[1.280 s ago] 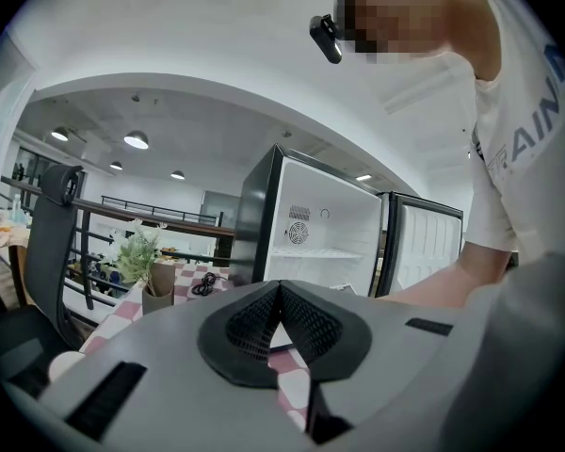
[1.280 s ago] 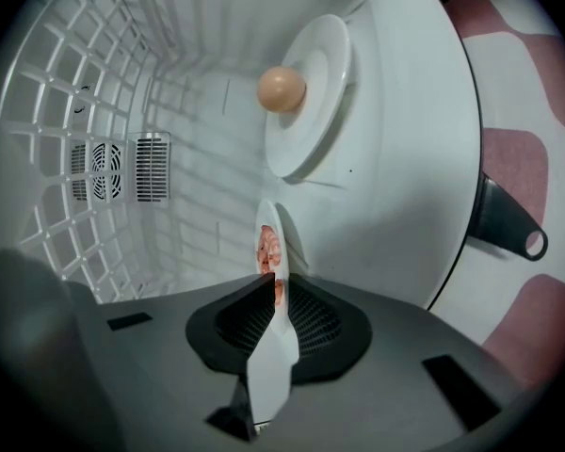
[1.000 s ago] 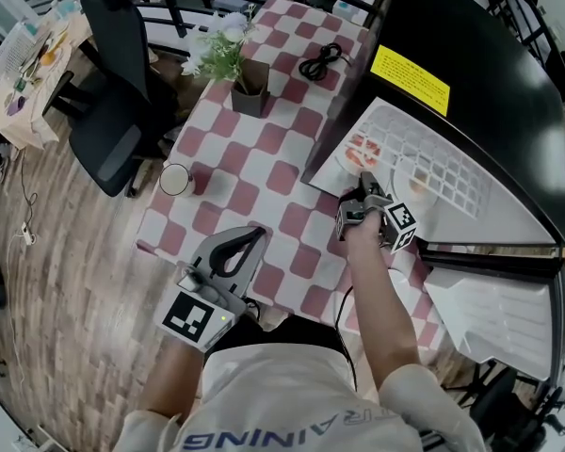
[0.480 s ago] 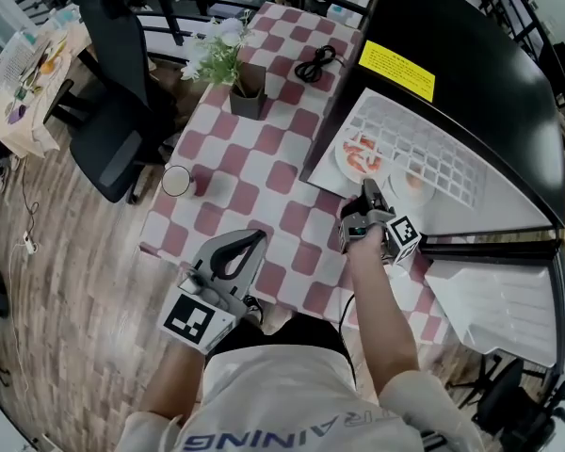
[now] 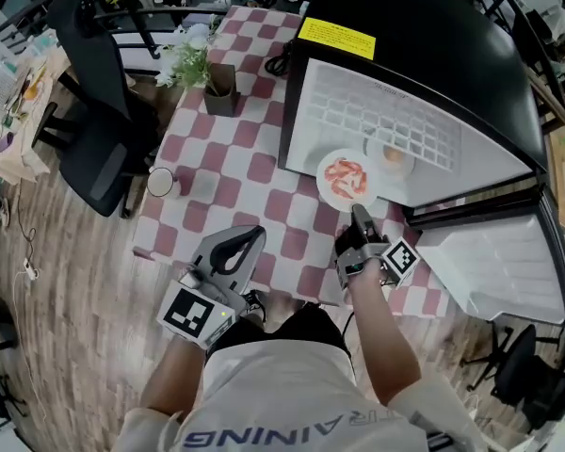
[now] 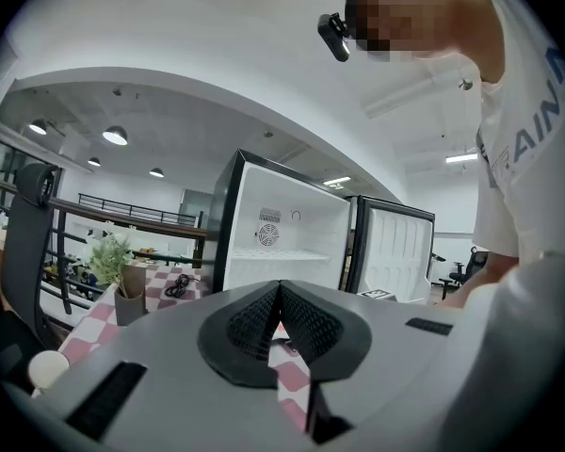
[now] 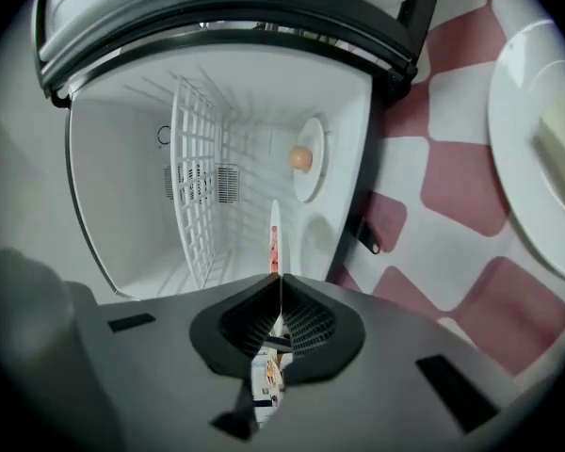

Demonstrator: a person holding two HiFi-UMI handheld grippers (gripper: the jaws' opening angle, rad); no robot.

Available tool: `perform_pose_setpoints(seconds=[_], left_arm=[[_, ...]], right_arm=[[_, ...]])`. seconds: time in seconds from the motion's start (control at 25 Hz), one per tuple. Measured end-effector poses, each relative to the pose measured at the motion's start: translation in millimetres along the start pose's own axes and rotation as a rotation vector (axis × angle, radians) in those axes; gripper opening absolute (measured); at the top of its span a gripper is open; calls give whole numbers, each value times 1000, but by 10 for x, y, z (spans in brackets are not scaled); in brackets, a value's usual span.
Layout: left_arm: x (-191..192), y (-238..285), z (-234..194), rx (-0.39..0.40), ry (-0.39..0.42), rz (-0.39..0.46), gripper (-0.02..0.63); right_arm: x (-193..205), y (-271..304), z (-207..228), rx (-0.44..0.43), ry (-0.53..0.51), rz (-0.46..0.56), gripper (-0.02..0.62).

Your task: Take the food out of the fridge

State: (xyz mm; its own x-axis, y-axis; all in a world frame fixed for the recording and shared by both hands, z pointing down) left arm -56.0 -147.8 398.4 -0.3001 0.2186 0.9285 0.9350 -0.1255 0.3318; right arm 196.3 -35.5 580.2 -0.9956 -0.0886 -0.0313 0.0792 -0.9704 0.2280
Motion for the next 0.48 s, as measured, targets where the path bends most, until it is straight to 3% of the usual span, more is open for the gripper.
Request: perform_pose_setpoints(seconds=[0.48], left_arm=[[-3, 283, 368, 128, 79, -23, 8]], right_arm=[[483, -782, 688, 97, 7, -99, 25]])
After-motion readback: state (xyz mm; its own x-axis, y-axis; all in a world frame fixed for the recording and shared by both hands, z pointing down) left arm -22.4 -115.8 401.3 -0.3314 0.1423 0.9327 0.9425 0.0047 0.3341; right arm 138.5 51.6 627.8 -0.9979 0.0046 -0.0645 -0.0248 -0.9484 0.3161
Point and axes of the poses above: the fingertips, and each gripper's own axes: y forward along the fingers, z to its right, x out of its underside, the point moved 5 cm from there along -y, backward along the fingers, and after that the axes turned 10 degrees about -z, right-handed, at the moved point
